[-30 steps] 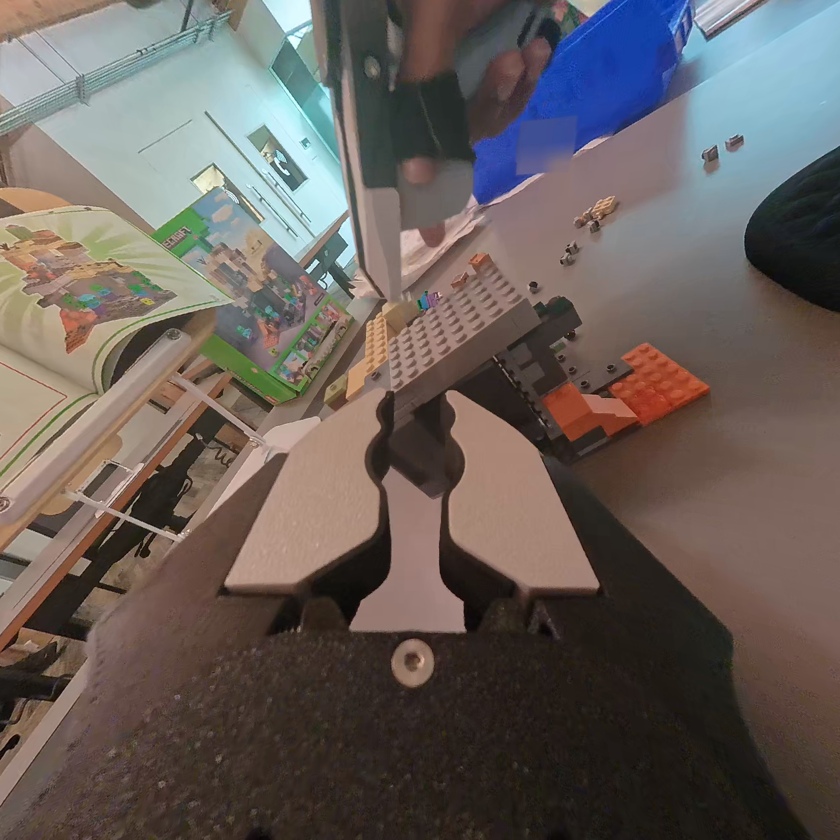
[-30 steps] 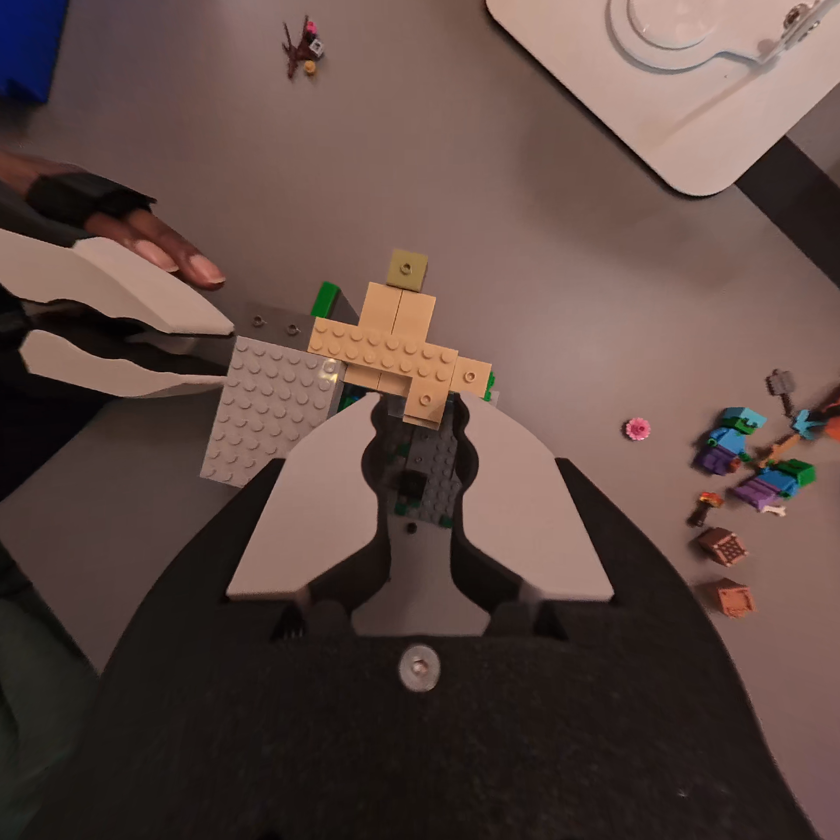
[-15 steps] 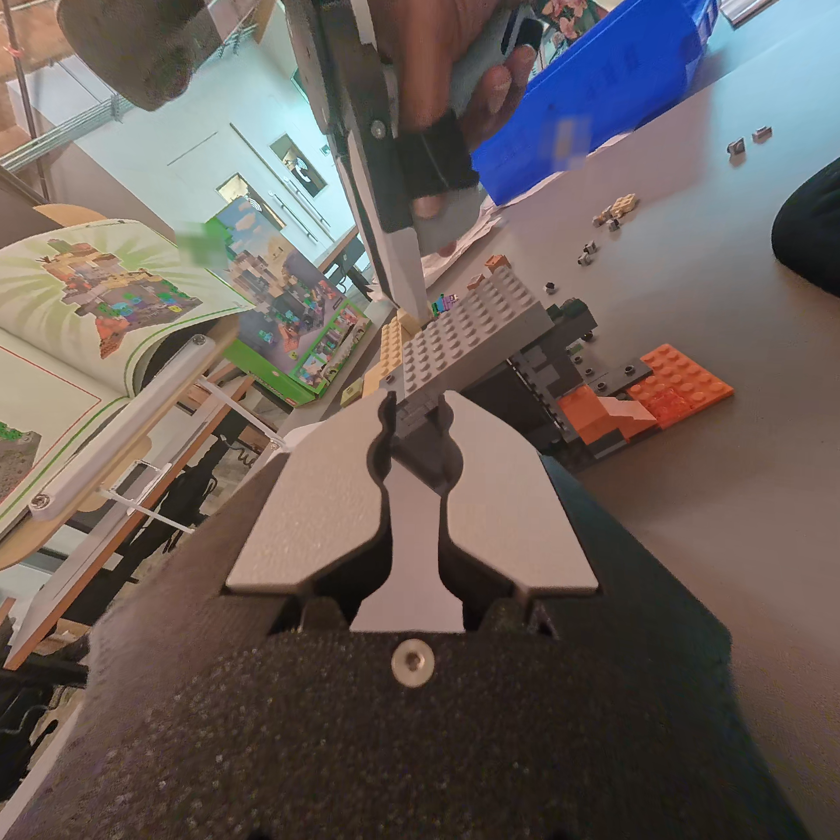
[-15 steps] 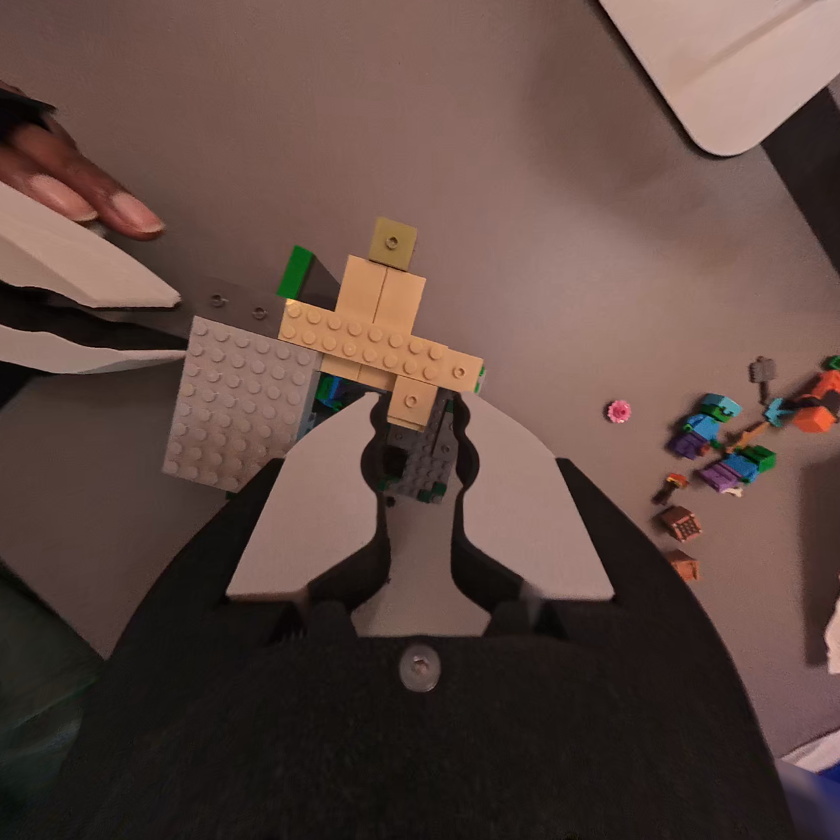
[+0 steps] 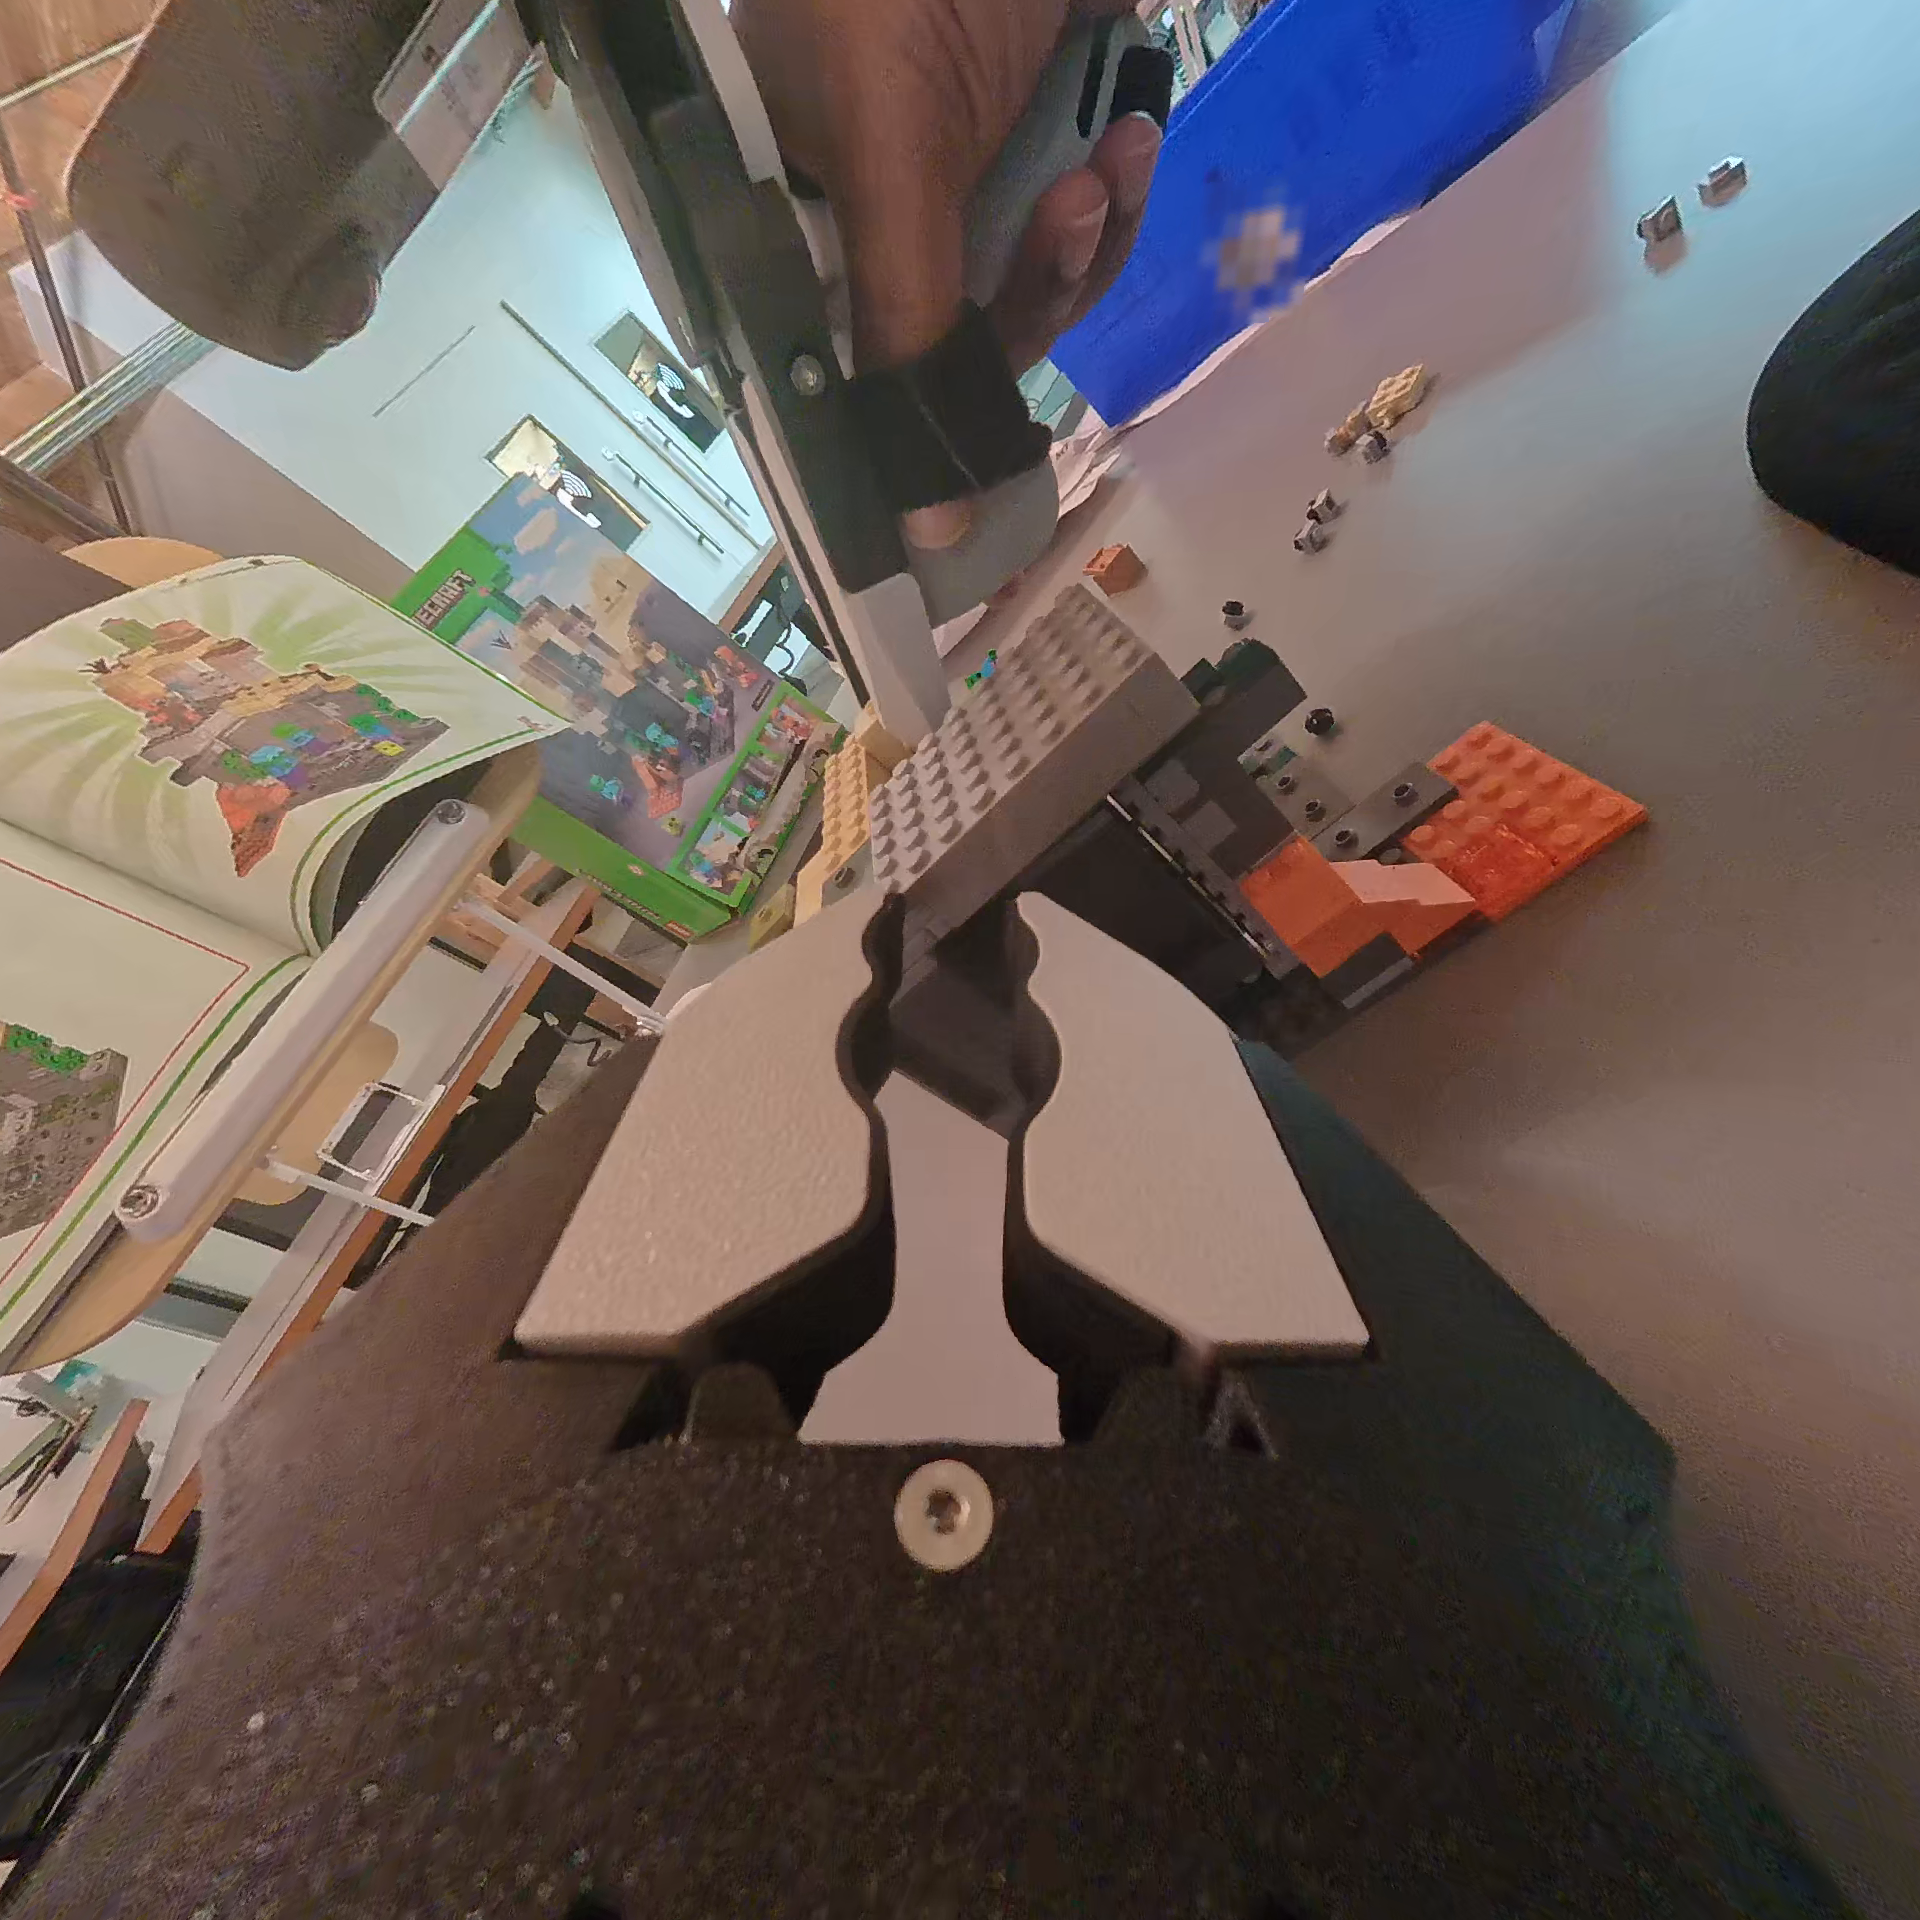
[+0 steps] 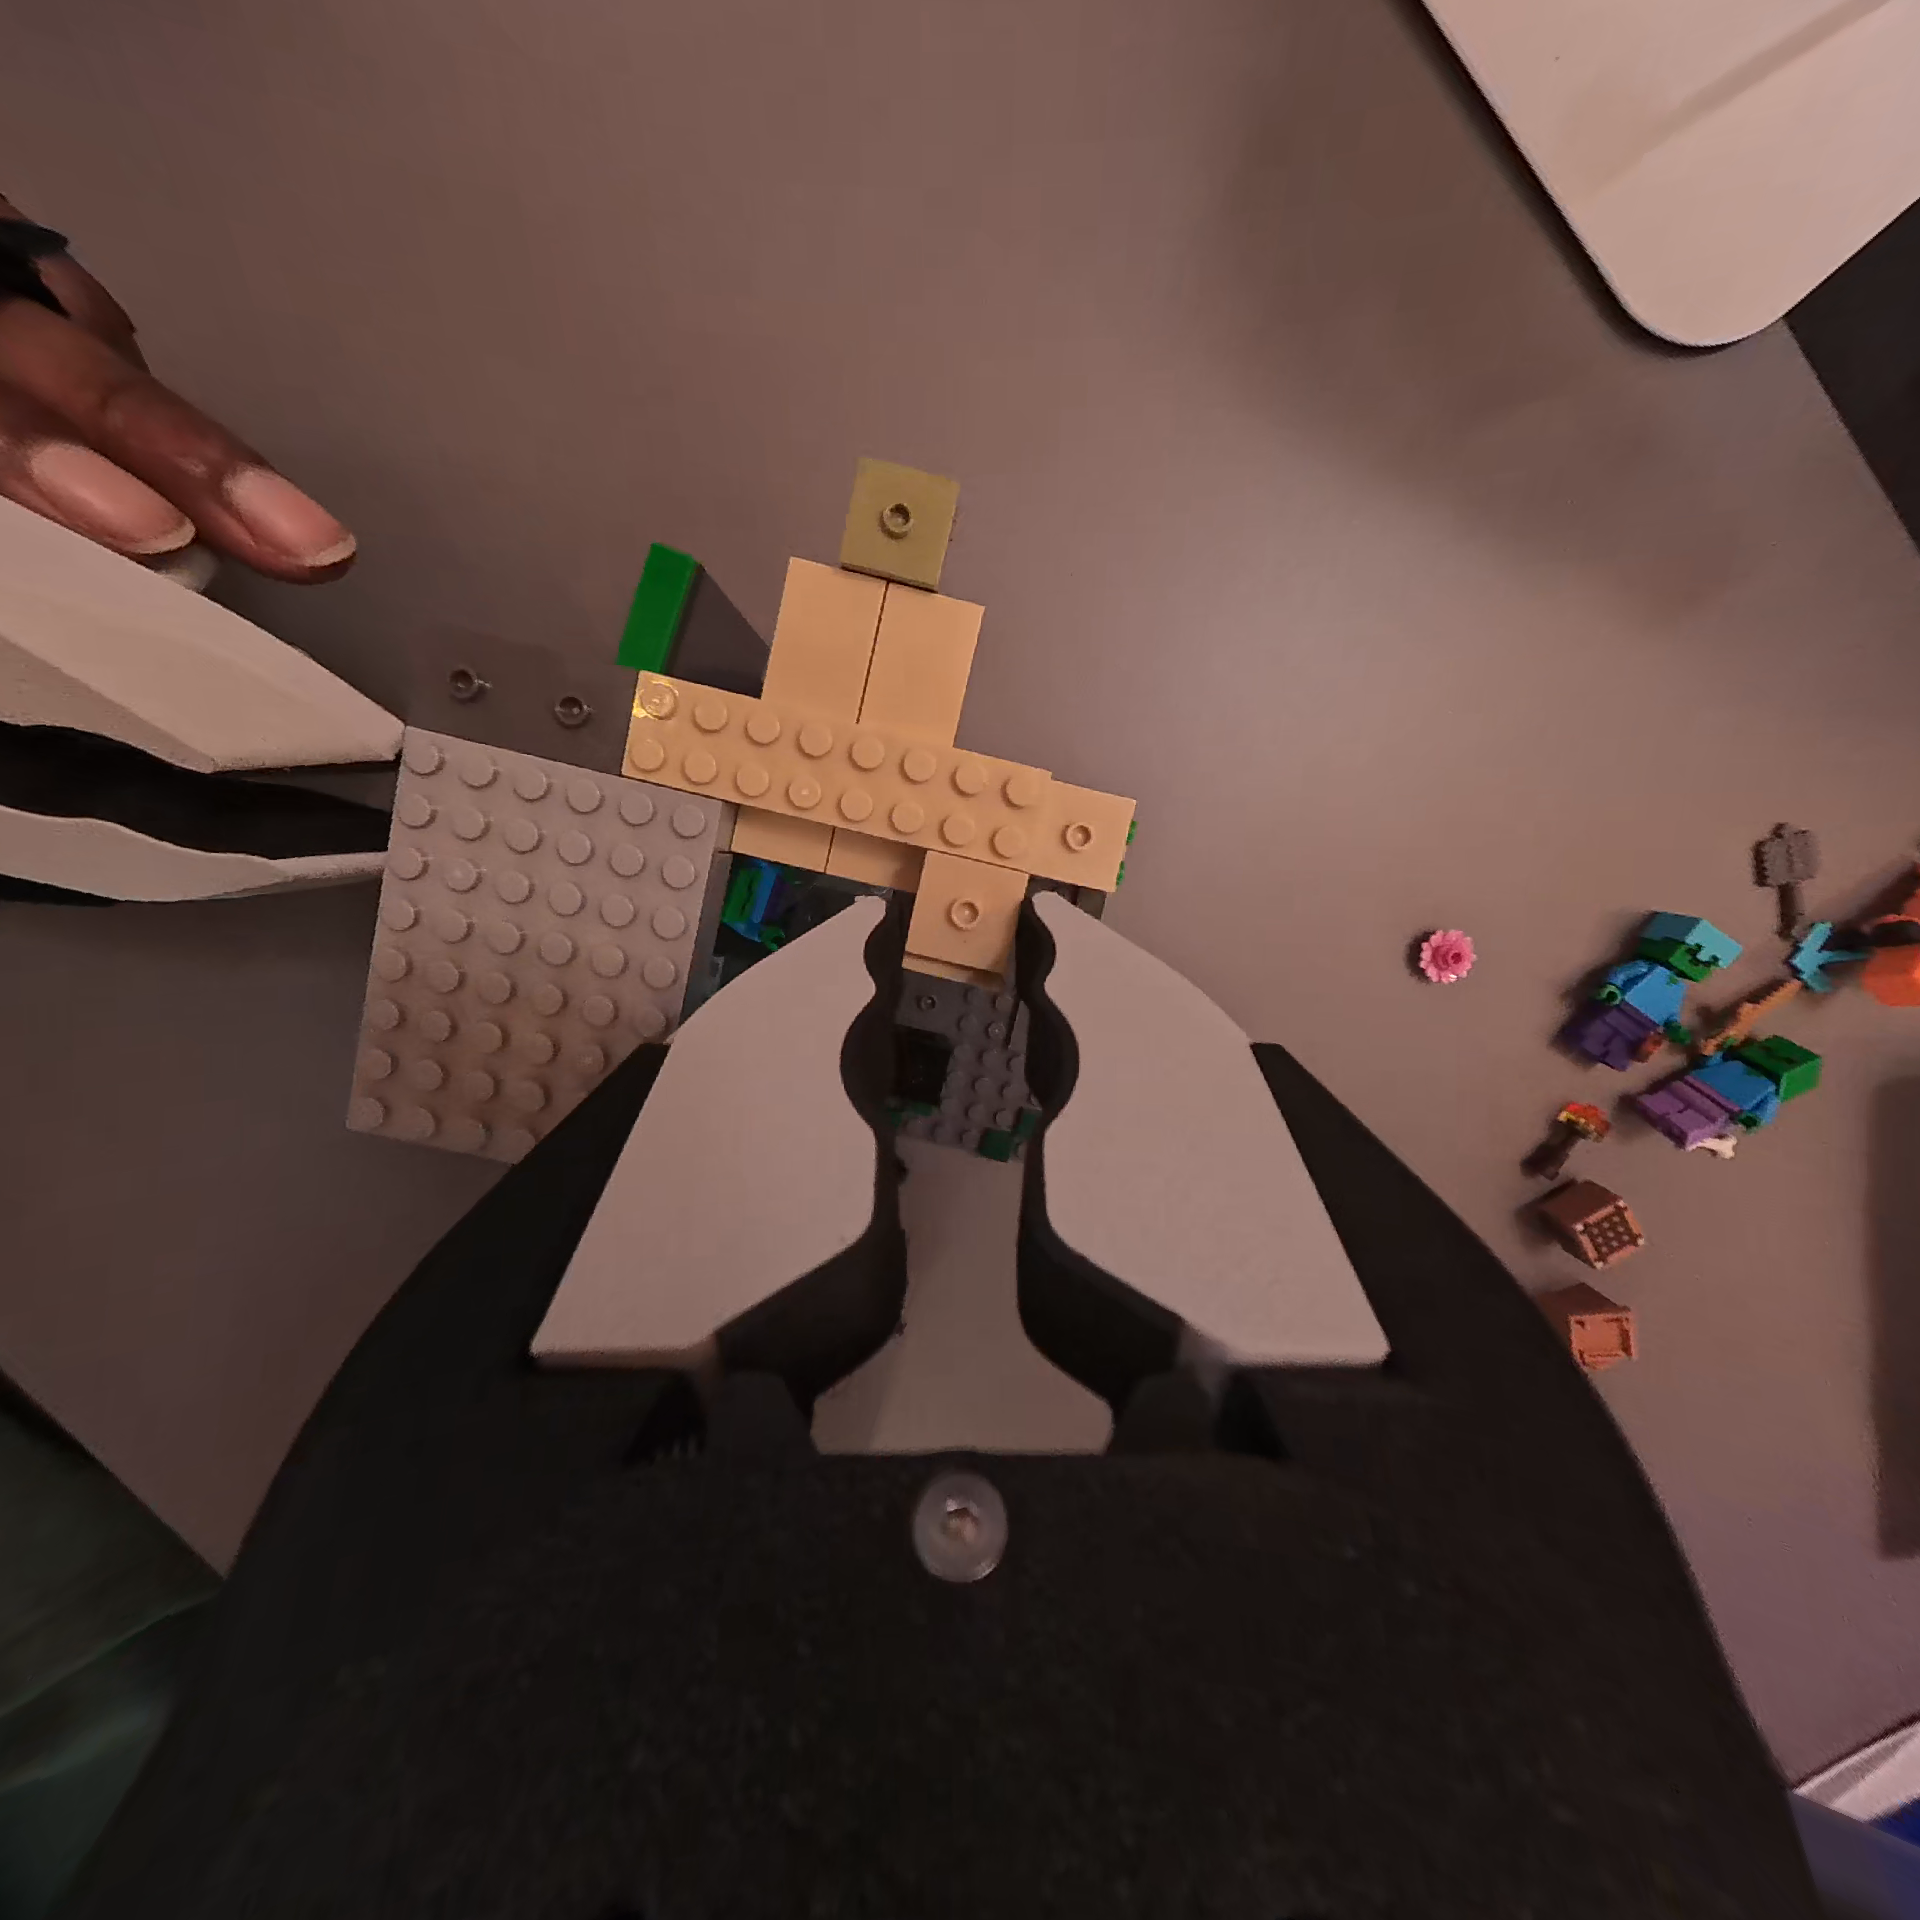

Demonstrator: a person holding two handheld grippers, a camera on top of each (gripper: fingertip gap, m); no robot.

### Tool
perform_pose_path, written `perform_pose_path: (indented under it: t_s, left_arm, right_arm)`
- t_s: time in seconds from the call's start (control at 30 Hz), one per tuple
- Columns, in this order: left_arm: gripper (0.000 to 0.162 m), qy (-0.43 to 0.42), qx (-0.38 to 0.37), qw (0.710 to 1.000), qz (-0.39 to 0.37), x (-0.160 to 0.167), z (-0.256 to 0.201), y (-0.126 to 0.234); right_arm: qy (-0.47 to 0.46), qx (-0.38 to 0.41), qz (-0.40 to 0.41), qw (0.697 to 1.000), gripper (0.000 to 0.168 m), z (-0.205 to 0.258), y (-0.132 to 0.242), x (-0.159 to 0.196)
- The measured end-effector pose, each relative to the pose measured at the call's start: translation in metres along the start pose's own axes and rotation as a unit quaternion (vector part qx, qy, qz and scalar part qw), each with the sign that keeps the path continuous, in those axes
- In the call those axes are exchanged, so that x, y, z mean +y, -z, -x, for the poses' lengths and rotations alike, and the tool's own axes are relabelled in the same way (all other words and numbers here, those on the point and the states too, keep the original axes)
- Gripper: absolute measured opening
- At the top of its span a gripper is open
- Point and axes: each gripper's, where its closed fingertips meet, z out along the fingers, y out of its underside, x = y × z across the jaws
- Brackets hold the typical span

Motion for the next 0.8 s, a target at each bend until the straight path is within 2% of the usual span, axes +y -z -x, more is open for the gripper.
perform_pose_path:
  t_s: [0.07,0.17,0.27,0.4,0.5,0.63,0.8]
  left_arm:
    - [0.018,0.002,0.001,1.0,-0.001,0.0,0.0,0.0]
    - [0.017,0.003,-0.001,1.0,-0.002,-0.001,0.001,0.0]
    - [0.017,0.001,-0.006,1.0,-0.002,-0.001,0.003,0.001]
    - [0.021,-0.01,-0.006,1.0,-0.002,-0.002,0.002,0.001]
    - [0.026,-0.073,-0.022,0.997,0.008,-0.003,0.001,0.0]
    - [0.032,-0.217,-0.051,0.974,0.04,0.001,0.0,-0.01]
    - [0.025,-0.27,-0.065,0.959,0.049,-0.002,-0.001,-0.017]
  right_arm:
    - [-0.003,-0.007,0.0,1.0,0.028,0.001,0.001,-0.001]
    - [-0.011,-0.018,-0.01,1.0,0.028,0.002,0.004,-0.006]
    - [-0.008,-0.014,-0.007,1.0,0.02,0.0,0.002,-0.006]
    - [-0.021,-0.026,-0.016,0.999,0.019,0.0,0.002,-0.006]
    - [-0.024,-0.031,-0.018,0.999,0.018,0.001,0.002,-0.006]
    - [-0.018,-0.033,-0.009,0.999,0.018,0.002,0.002,-0.006]
    - [-0.004,-0.032,-0.002,0.999,0.018,0.005,0.002,-0.007]
